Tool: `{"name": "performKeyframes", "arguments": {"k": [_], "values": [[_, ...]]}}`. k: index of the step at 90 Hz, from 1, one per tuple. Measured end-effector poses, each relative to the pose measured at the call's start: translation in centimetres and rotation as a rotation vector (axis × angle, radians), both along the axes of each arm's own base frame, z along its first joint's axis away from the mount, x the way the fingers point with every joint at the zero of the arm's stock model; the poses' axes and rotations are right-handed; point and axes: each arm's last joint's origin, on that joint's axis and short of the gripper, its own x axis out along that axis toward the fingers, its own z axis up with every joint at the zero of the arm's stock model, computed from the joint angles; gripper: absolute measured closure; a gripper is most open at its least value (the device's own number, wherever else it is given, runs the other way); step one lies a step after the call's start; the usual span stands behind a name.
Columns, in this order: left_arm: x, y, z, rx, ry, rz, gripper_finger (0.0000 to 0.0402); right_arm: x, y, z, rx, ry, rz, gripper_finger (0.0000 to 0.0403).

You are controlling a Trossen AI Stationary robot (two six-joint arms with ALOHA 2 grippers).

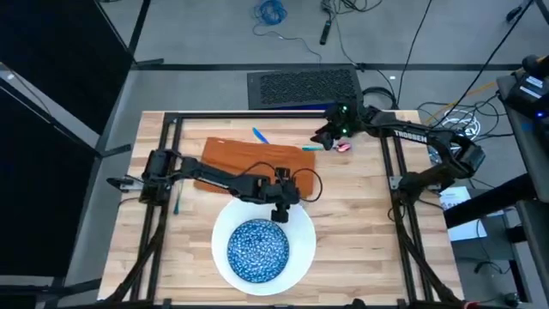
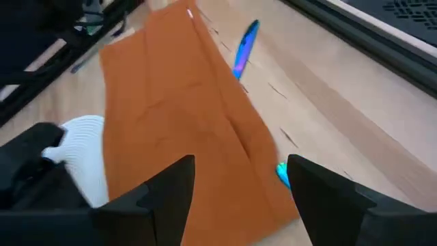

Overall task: Set table place
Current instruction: Fold the orange table napkin

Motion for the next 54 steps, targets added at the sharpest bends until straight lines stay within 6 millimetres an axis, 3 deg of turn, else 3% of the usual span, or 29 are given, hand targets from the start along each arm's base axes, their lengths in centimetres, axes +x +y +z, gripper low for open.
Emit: {"name": "performKeyframes", "arguments": {"k": [21, 40, 46, 54], "values": [[0.1, 1.1, 0.0, -0.143, -0.014, 0.012, 0.027, 0.0, 0.0, 0.1, 0.003, -0.009, 0.0, 0.0183], [0.9, 0.9, -2.5, -0.179, 0.036, 0.01, 0.027, 0.1, -0.1, 0.1, -0.002, -0.019, 0.003, 0.0183], [0.8, 1.2, -3.7, -0.12, 0.104, 0.068, 0.027, 0.1, 0.0, 0.2, 0.009, -0.028, 0.018, 0.0183], [1.2, 1.3, -3.6, -0.085, 0.093, 0.084, 0.027, 0.1, 0.0, 0.2, 0.01, -0.029, 0.021, 0.0183]]}}
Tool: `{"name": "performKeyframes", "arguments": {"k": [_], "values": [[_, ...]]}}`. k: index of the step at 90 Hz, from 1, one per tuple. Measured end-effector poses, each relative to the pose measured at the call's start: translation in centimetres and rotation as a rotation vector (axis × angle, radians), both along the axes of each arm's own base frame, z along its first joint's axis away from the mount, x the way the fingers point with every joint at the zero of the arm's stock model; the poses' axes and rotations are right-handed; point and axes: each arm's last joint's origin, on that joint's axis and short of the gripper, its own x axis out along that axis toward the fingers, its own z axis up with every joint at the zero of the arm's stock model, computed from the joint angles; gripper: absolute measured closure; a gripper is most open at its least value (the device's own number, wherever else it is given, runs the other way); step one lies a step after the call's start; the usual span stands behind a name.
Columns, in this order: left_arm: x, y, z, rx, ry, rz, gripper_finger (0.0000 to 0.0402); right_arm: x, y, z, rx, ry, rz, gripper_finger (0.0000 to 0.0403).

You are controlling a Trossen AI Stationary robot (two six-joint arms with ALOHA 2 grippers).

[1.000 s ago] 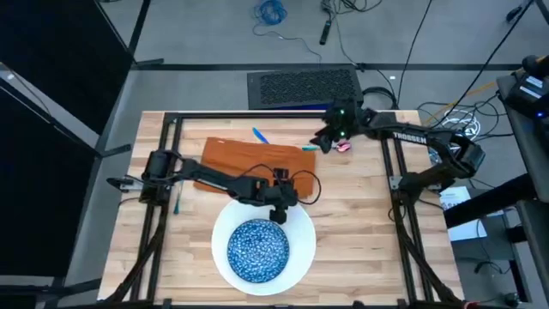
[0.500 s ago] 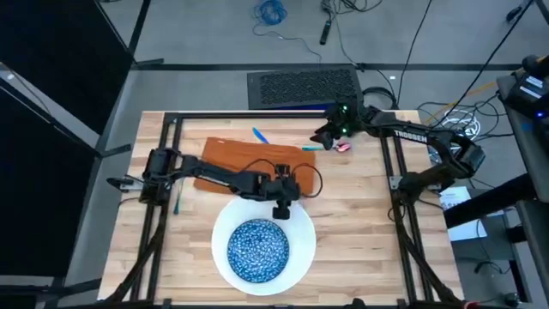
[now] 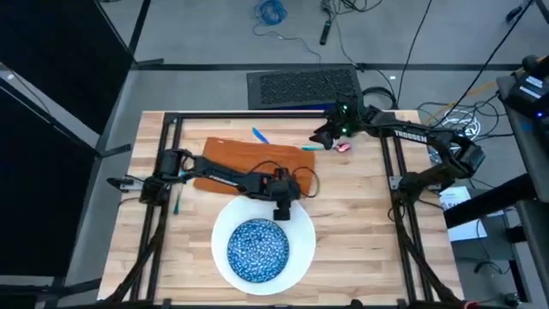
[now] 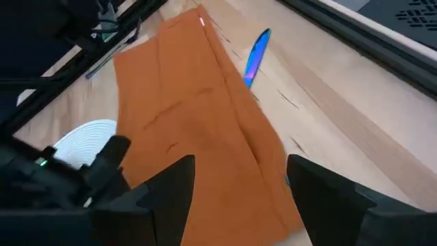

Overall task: Set table place
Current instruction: Fold the orange table napkin

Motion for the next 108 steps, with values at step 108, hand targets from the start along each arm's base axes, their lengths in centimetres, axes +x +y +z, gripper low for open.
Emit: {"name": "performKeyframes", "arguments": {"k": [108], "values": [[0.4, -0.4, 2.5, 0.119, 0.051, -0.085, 0.027, 0.0, 0.1, 0.0, 0.012, -0.006, 0.02, 0.0183]]}}
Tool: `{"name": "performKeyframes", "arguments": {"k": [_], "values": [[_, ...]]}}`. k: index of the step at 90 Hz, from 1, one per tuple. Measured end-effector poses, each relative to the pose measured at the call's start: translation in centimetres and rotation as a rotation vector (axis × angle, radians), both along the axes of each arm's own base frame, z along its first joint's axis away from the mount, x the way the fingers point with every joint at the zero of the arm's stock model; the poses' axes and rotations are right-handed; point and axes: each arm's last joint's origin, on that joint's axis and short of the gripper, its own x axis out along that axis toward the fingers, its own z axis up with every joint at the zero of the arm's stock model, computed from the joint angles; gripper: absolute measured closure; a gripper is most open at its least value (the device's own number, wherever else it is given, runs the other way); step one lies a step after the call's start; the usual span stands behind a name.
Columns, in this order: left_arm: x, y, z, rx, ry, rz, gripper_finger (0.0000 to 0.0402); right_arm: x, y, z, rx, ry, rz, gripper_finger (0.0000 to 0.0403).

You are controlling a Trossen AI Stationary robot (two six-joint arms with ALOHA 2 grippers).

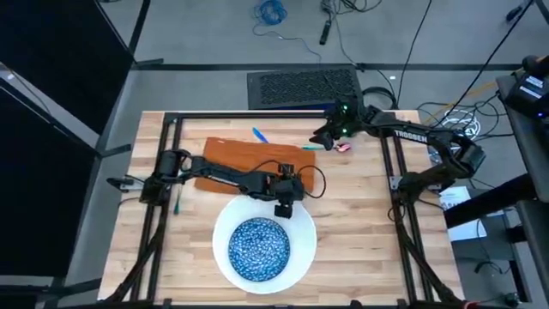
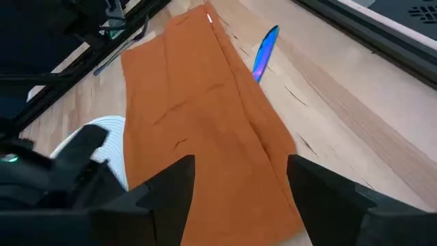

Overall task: Set table place
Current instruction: Fold the orange table napkin

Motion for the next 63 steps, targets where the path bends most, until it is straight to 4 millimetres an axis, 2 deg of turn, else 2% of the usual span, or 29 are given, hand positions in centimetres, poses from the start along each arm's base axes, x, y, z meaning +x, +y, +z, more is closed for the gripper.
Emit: {"name": "performKeyframes", "arguments": {"k": [15, 36, 47, 55, 63], "values": [[-0.1, -0.1, -1.3, -0.015, 0.057, -0.01, 0.027, 0.0, 0.0, 0.0, -0.001, -0.001, 0.0, 0.0183], [-0.1, -0.5, -1.4, -0.039, 0.055, -0.029, 0.027, 0.0, 0.0, 0.0, -0.004, -0.001, 0.002, 0.0183], [0.0, 0.0, -1.7, -0.051, 0.056, 0.002, 0.0272, 0.0, 0.0, 0.0, -0.004, -0.001, 0.002, 0.0183], [0.0, 0.2, -1.7, -0.046, 0.057, 0.005, 0.0296, 0.0, 0.0, 0.0, -0.004, -0.001, 0.001, 0.0183], [0.0, 0.2, -1.7, -0.04, 0.057, 0.005, 0.0351, 0.0, 0.0, 0.0, -0.004, -0.001, 0.001, 0.0183]]}}
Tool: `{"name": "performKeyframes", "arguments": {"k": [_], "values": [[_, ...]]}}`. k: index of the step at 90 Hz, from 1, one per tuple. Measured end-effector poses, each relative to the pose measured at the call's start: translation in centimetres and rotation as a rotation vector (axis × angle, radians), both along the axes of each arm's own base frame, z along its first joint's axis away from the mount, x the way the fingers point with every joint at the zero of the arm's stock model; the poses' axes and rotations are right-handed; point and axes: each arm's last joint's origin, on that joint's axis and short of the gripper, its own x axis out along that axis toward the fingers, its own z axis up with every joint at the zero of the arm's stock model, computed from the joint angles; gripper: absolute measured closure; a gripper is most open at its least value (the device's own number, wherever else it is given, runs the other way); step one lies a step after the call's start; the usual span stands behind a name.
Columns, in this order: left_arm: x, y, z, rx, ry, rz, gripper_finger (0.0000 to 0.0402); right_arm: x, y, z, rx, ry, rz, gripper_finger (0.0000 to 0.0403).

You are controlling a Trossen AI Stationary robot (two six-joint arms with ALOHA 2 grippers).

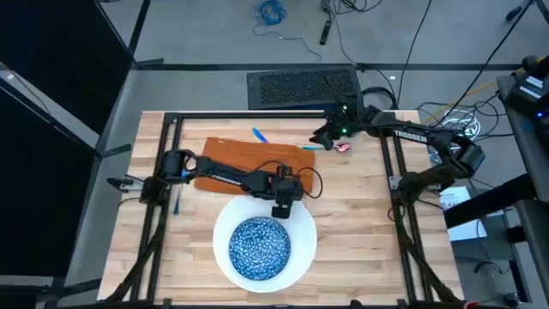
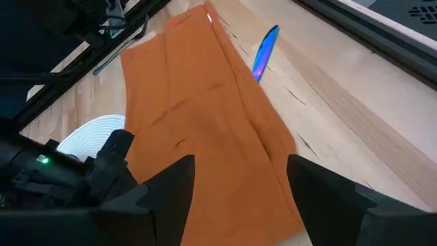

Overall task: Set table place
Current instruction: Fold the orange table napkin

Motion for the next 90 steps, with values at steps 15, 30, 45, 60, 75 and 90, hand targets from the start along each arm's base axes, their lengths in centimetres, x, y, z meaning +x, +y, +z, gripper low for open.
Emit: {"name": "performKeyframes", "arguments": {"k": [15, 30, 45, 60, 75, 90], "values": [[0.0, -0.1, 0.0, 0.006, -0.002, 0.0, 0.0399, 0.0, 0.0, 0.0, 0.0, 0.0, 0.0, 0.0183], [0.0, -0.5, 2.2, 0.104, -0.066, 0.043, 0.0401, 0.0, 0.0, 0.0, 0.0, 0.0, 0.0, 0.0183], [-0.9, 0.5, 5.2, 0.164, -0.103, 0.159, 0.0401, 0.0, 0.0, 0.0, 0.001, 0.001, 0.0, 0.0183], [-3.3, 2.4, 6.1, 0.21, 0.028, 0.339, 0.0401, -0.1, 0.1, -0.1, 0.014, 0.016, 0.0, 0.0183], [-6.2, 2.8, 5.4, 0.273, 0.167, 0.479, 0.0401, -0.1, 0.3, -0.3, 0.013, 0.03, 0.014, 0.0183], [-8.5, 2.6, 6.2, 0.274, 0.153, 0.571, 0.0401, 0.3, 0.8, -0.3, 0.007, 0.031, 0.042, 0.0183]]}}
